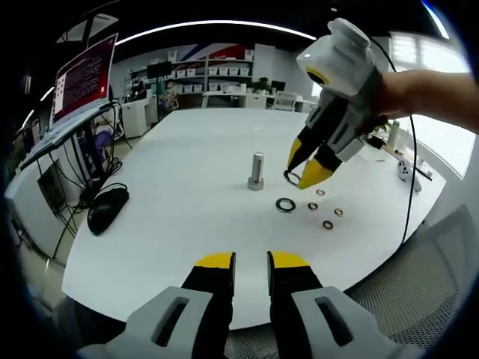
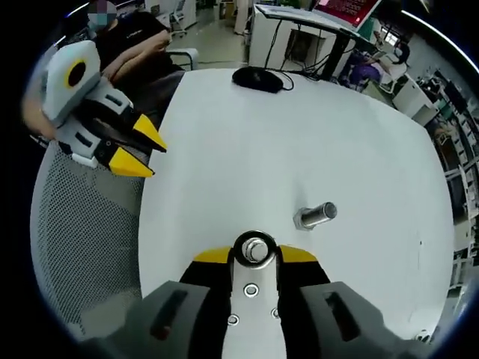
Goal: Place the washer onto the threaded stud by aligning its center hole with the stud, sliding it down to the base, and recovering from edge contact or off-axis alignment until the washer reaches the visible bottom stop.
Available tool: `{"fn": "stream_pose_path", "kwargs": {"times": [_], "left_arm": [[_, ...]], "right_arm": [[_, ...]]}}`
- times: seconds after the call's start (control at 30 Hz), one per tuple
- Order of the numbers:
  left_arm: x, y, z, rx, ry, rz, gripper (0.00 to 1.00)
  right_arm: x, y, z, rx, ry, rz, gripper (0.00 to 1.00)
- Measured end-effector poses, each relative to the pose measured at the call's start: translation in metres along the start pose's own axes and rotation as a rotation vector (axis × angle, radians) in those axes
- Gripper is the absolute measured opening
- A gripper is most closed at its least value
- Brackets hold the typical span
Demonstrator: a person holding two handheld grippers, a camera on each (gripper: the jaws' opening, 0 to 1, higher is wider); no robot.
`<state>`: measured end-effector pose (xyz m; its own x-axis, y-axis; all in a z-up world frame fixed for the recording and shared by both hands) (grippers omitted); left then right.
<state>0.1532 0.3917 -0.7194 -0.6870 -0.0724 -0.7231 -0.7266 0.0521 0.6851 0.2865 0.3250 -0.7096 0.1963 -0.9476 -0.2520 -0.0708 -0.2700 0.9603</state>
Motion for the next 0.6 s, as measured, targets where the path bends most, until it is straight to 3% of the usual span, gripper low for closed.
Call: {"fn": "stream_pose_path", "kwargs": {"times": [0.37,0.6], "left_arm": [[0.0,-0.001,0.001,-0.01,0.001,-0.002,0.15],[0.0,-0.001,0.001,-0.008,-0.003,-0.001,0.14]], "right_arm": [[-0.016,0.008,-0.036,0.058,-0.022,-0.033,0.23],[-0.024,0.005,-0.053,0.075,0.015,-0.001,0.23]]}}
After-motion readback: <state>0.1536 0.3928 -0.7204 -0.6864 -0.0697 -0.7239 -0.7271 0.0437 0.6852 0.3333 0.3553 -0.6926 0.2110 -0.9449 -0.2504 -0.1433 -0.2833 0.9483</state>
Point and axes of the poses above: the point that each gripper's makers call its tool centre point, and the gripper's own axes: y roughly backward along the fingers, z roughly to its left, x roughly out of its underside, the point moved 2 cm from there along y, roughly backward along the fingers, and after that the axes turned 9 degrees about z, right-handed, at the moved point
